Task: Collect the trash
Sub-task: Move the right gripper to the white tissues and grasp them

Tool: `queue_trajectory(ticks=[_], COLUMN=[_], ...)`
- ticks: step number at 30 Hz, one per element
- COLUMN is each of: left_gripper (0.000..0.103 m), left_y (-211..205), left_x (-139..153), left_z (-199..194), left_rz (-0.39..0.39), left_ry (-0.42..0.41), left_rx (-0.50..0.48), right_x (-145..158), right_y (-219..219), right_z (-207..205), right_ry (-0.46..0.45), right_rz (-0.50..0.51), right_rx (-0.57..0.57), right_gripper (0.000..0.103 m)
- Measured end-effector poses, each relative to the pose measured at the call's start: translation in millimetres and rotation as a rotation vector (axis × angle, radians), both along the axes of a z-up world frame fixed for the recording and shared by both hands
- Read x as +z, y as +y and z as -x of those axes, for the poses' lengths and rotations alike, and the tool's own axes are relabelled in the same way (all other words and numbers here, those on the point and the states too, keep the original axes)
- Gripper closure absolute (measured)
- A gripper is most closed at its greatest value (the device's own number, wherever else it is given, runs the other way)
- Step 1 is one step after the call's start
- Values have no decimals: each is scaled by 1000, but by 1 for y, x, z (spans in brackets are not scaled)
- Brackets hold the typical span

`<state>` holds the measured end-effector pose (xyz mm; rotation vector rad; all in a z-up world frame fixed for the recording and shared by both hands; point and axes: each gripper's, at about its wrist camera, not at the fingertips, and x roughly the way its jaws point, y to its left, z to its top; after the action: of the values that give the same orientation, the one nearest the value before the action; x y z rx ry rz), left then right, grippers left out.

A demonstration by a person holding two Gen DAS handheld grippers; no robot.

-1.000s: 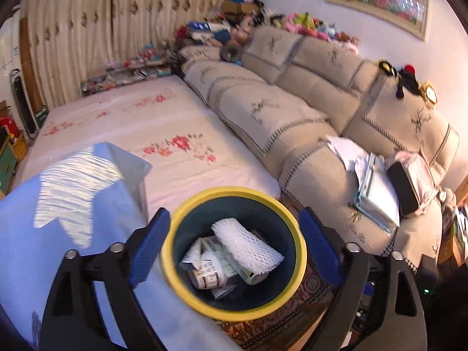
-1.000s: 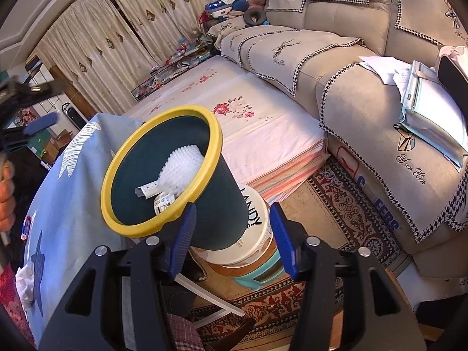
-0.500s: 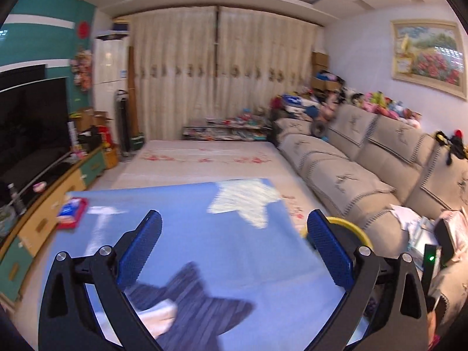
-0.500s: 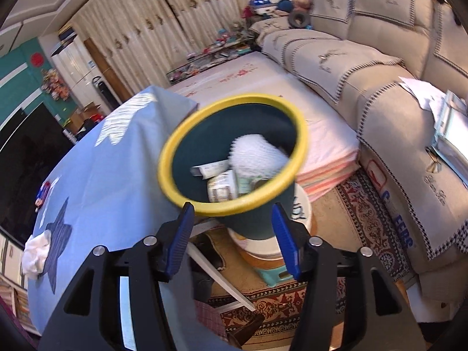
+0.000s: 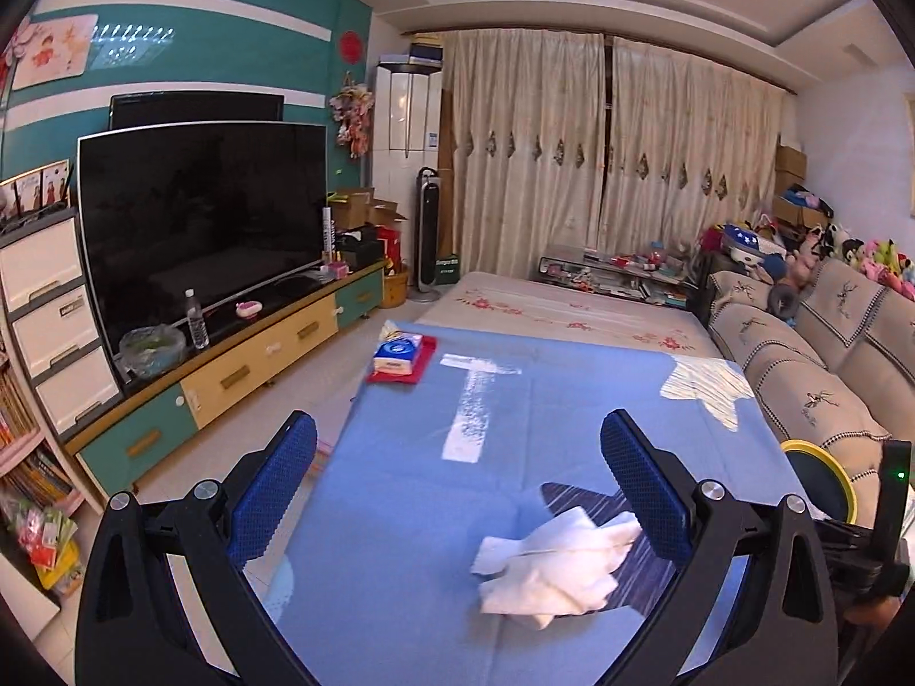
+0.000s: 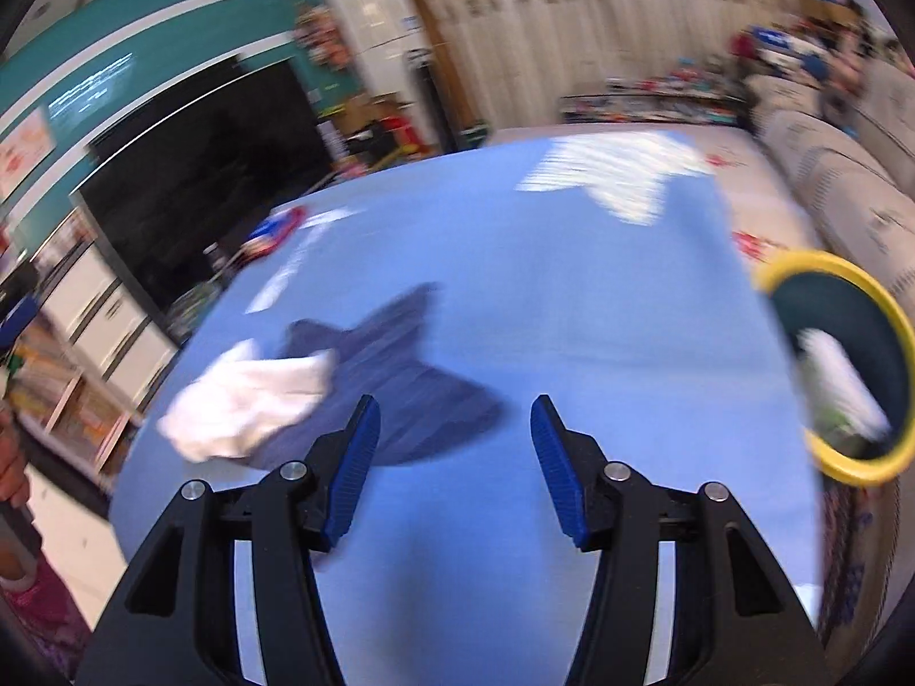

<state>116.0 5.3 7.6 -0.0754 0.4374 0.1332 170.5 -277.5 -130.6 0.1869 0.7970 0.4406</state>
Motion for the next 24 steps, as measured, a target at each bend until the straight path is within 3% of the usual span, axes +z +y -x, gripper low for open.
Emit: queue_trajectory(ticks=[3, 11, 18, 24], left_gripper=[5, 5, 5, 5], left_y=[12, 31, 37, 36], left_x=[-5, -20, -28, -32], left_z=[-1, -2, -7, -10], left_rz=[8, 43, 61, 66], left_ry=[3, 23, 36, 48], left_rx=[2, 4, 2, -10], right_x=[3, 6, -3, -7], right_y=[54, 135, 162, 160], right_z=[-6, -17, -14, -14], right_ry=[14, -6, -17, -8], right_rz=[0, 85, 176, 171], right_rx=[140, 297, 331, 363], right_gripper=[50, 50, 50, 53])
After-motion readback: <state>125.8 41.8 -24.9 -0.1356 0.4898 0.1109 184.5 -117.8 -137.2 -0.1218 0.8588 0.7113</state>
